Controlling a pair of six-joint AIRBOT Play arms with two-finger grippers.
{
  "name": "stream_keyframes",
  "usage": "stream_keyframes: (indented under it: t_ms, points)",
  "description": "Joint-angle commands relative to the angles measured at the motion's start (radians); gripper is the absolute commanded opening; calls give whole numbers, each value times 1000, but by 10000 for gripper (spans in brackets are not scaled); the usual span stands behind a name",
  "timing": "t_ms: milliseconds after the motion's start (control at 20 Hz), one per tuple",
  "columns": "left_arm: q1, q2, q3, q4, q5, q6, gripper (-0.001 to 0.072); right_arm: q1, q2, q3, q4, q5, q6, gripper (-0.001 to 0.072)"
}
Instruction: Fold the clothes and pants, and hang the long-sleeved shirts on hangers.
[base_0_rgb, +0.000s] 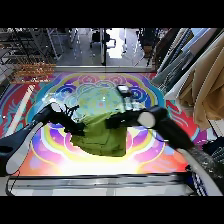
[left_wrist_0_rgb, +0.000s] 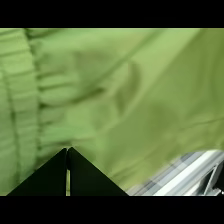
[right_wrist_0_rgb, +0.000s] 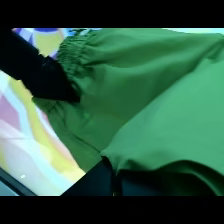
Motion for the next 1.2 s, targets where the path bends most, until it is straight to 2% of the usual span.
stream_keyframes:
  t_ms: [0, 100, 150, 250, 300, 350, 550, 600, 700, 750, 850, 900, 950, 1150]
  points:
    - [62, 132, 2, 10, 5, -18, 5, 178, -240, 134, 64, -18, 5, 9]
    - [152, 235, 2, 13, -18, -48, 5, 213, -332, 165, 100, -15, -26, 11]
    - [199, 278, 2, 13, -32, -48, 5, 217, -361, 181, 134, 0, -79, 17]
    - [293, 352, 2, 13, -52, -48, 6, 209, -362, 213, 188, 69, -193, 255]
    - [329, 378, 2, 12, -61, -48, 5, 191, -345, 248, 173, 125, -198, 380]
    - [360, 400, 2, 12, -63, -48, 6, 167, -319, 284, 148, 169, -198, 431]
    - [401, 429, 2, 13, -83, -42, 6, -12, -114, 333, 40, 243, -176, 431]
    - [401, 426, 2, 12, -95, -32, 6, -77, -75, 331, 25, 312, -145, 436]
    - [391, 425, 0, 12, -101, -28, 6, -193, -34, 291, 45, 479, -85, 522]
    - [389, 425, 0, 12, -102, -28, 6, -232, -19, 239, 67, 521, -72, 522]
    - [383, 425, 0, 12, -111, -28, 6, -273, 9, 71, 149, 489, -63, 535]
    - [381, 425, 0, 12, -121, -28, 6, -278, 16, -34, 212, 441, -63, 605]
    - [379, 425, 0, 12, -132, -28, 6, -277, 16, -141, 294, 367, -64, 642]
    - [378, 425, 0, 12, -138, -28, 6, -274, -12, -462, 663, 50, -179, 647]
